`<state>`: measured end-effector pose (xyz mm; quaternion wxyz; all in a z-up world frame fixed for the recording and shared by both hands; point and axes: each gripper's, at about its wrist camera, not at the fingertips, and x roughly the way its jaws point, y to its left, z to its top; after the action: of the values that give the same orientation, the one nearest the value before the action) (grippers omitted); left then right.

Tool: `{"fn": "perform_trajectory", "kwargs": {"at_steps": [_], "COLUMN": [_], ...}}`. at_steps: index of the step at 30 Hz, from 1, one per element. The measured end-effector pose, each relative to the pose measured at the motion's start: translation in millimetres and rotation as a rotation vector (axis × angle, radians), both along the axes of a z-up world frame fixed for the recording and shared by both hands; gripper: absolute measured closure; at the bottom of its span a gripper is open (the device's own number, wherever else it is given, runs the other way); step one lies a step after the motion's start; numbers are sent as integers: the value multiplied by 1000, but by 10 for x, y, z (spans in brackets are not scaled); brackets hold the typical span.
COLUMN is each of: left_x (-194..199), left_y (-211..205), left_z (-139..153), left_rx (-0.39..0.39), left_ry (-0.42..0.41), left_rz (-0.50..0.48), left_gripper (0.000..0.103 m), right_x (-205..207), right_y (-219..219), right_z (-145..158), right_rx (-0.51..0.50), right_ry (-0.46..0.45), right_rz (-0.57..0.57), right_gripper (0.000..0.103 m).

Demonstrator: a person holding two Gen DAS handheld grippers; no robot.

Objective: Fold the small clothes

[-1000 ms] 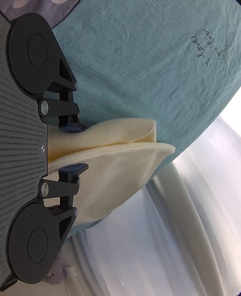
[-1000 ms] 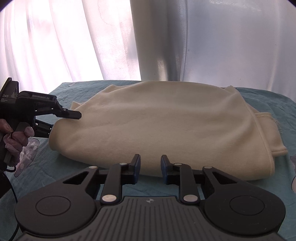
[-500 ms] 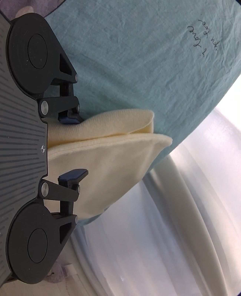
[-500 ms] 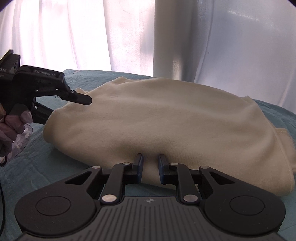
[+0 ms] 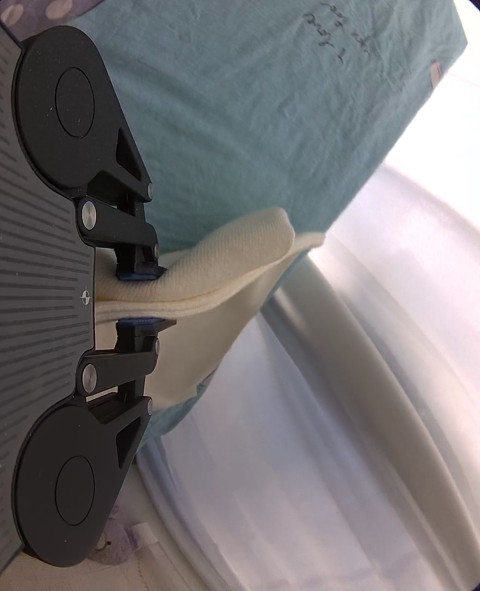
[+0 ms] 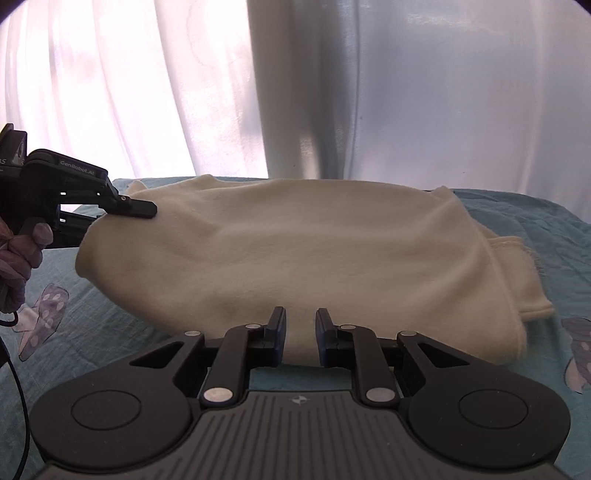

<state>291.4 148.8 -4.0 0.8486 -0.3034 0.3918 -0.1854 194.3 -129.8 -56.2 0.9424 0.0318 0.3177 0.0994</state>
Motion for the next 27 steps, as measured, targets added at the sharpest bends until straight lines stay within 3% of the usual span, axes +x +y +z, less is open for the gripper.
{"fn": "perform_trajectory", "kwargs": {"at_steps": [4,7,12,14,18,23,24,27], "left_x": [61,128,202,226,211,-75,-151,-320], "left_y": [-462,-932,-1639,-1796,-1889,-1611,-1551,-1367], "left_z": [213,252,25,-116,-196,32,92,124], "left_rx": [13,76,232,255,234,166,181,259], "left_ry": [-36,-48,-26,1,-15,-42,-59,-76], "left_rz": [-54,-115,-180,-200,-224,-240,-226,-156], "left_gripper": [83,83,82,81,61,58,50,48], "right_x": [-54,-72,-117,-146,-178,-178,-168,-84], "right_y": [-233,-397,-603,-662,-754,-799,-807,-827], "right_z": [88,139,149,142,121,134,151,183], "right_rx": [29,52,62,64,66,84,92,138], "right_ry": [-19,-31,-32,-29,-16,-13,-18,-12], "right_rz": [-68,-116,-172,-185,-197,-198,-192,-166], "right_gripper": [87,86,86,86,86,86,86,86]}}
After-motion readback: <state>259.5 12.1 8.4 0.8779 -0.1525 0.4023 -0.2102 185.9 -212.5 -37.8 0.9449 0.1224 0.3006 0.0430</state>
